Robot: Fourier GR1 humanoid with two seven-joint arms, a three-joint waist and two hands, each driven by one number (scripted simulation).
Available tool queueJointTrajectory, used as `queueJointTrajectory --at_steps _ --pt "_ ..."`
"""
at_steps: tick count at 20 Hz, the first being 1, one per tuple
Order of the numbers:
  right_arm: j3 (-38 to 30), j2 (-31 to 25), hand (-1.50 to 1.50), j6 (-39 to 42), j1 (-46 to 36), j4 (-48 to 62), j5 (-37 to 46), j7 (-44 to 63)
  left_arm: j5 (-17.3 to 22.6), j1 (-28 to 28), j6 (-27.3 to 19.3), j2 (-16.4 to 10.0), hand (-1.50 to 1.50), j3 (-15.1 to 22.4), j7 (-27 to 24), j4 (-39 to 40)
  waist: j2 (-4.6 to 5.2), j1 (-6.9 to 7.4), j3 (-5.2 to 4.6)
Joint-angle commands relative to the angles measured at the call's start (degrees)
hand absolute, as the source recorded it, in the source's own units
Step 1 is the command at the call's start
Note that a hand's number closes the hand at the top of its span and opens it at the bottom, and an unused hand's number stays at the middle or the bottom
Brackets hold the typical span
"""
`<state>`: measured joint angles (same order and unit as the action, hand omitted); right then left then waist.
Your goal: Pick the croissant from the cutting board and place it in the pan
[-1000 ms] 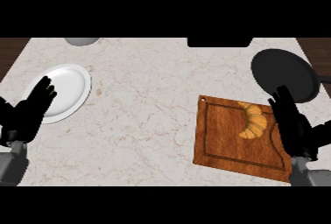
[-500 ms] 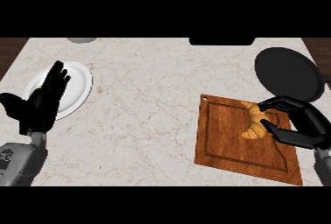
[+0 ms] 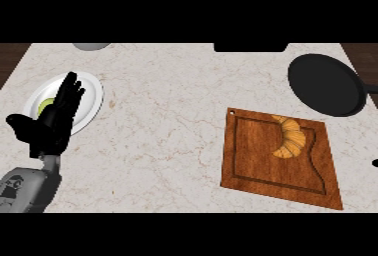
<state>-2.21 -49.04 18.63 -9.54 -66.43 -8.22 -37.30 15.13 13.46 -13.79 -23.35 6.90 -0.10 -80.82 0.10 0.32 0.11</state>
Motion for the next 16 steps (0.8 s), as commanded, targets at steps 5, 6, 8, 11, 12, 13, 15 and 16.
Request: queueJointTrajectory --at_steps 5,6,8,11,12,13,15,16 --pt "1.66 -13.96 -1.5 7.5 -4.27 -4.45 8.18 6.0 -2.14 -1.16 -1.37 2.51 0.0 1.36 -0.16 -0.83 -0.24 -0.13 -0.18" --pt "1.59 -12.84 -1.5 8.85 -8.19 -2.11 8.0 8.95 -1.9 -0.1 -0.85 1.95 0.0 0.44 0.86 -1.56 -0.08 0.38 -0.14" --pt "1.02 -13.15 -1.5 11.54 -12.38 -4.14 6.52 13.9 -0.08 0.94 2.09 -0.38 0.0 -2.12 1.98 -0.79 -0.06 0.42 -0.17" --pt "2.0 -10.21 -1.5 9.33 -15.78 -3.78 11.33 14.97 -0.79 -2.05 1.61 0.3 0.0 -2.1 3.17 -5.27 -0.08 0.6 -0.12" --pt "2.3 -9.53 -1.5 9.29 -16.08 -4.63 12.77 14.54 -0.82 -0.01 3.52 0.61 0.0 -2.83 1.19 -1.15 -0.02 0.21 -0.13" --pt "3.43 -7.84 -1.5 8.88 -19.08 -5.67 13.0 18.1 -3.45 -0.4 0.87 3.03 0.0 -0.15 1.14 -1.57 0.0 0.4 -0.14" --pt "2.37 -6.7 -1.5 10.31 -17.44 -10.26 12.46 21.8 -3.35 2.16 1.49 3.39 0.0 -2.2 1.41 1.29 -0.11 -0.29 -0.14" --pt "1.08 -6.78 -1.5 12.15 -18.67 -7.8 12.52 20.86 -4.73 0.06 -0.88 4.09 0.0 -1.09 4.2 -4.68 -0.14 0.03 -0.12"
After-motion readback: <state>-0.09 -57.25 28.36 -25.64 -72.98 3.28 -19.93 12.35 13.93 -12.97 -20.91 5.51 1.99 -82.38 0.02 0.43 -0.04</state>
